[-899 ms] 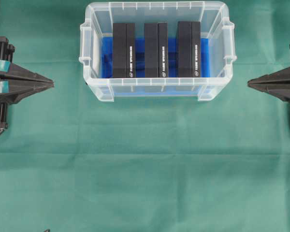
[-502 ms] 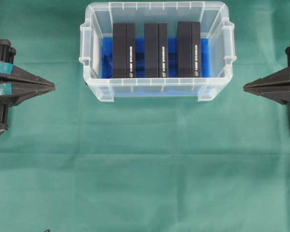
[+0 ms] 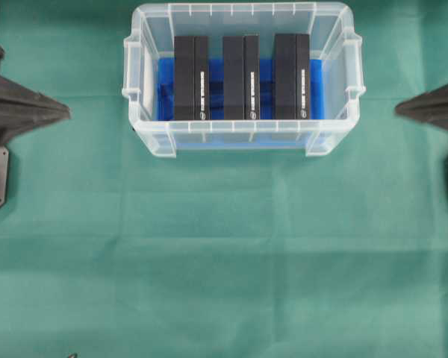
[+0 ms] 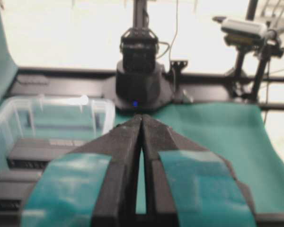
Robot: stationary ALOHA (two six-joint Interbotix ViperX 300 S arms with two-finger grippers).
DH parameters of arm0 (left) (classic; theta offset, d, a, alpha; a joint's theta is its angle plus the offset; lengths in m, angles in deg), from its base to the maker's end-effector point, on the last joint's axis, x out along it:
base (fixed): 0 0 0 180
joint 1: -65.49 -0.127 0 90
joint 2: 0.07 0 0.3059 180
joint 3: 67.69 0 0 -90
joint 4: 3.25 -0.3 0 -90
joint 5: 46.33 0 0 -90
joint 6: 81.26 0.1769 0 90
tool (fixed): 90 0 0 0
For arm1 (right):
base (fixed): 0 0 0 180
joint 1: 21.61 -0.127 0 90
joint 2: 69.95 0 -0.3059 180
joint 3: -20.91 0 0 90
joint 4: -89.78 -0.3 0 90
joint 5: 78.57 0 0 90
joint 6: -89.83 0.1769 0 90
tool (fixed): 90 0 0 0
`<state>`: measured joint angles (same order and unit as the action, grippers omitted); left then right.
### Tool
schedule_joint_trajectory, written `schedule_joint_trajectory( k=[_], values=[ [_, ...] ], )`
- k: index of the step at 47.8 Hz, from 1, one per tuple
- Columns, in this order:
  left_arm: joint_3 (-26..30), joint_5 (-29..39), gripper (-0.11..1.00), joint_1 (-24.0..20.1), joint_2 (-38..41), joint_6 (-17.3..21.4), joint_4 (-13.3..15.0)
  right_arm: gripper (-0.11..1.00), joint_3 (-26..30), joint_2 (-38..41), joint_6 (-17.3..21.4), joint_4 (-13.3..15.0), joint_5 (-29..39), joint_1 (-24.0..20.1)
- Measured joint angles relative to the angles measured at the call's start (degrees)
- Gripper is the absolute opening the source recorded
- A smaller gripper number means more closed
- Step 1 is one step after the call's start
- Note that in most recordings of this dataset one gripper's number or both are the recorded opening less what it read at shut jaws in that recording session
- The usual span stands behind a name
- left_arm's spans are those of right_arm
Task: Take out the box from the case.
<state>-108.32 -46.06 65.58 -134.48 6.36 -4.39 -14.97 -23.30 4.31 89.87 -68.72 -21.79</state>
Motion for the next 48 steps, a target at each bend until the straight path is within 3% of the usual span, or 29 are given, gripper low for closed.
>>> schedule_joint_trajectory(
  k=[8,19,24,38,48],
  values=[
    [5.19,6.77,0.01,0.09,0.53,-0.18,0.0,0.0,4.39,0.88,-0.09,0.26,4.57,0.0],
    [6.33,9.93,0.01,0.09,0.79,-0.44,-0.09,0.0,4.83,1.76,0.18,0.26,7.73,0.0],
    [6.86,13.54,0.01,0.09,0.79,-2.46,-0.09,0.0,4.92,1.93,0.7,0.26,11.69,0.0],
    [10.37,33.13,0.01,0.26,0.88,-10.37,-0.09,0.0,7.56,3.52,8.35,0.26,31.55,0.0],
    [13.71,47.11,0.01,0.79,1.32,-14.5,-0.09,0.0,10.63,7.38,15.47,2.9,51.5,0.0]
  ],
)
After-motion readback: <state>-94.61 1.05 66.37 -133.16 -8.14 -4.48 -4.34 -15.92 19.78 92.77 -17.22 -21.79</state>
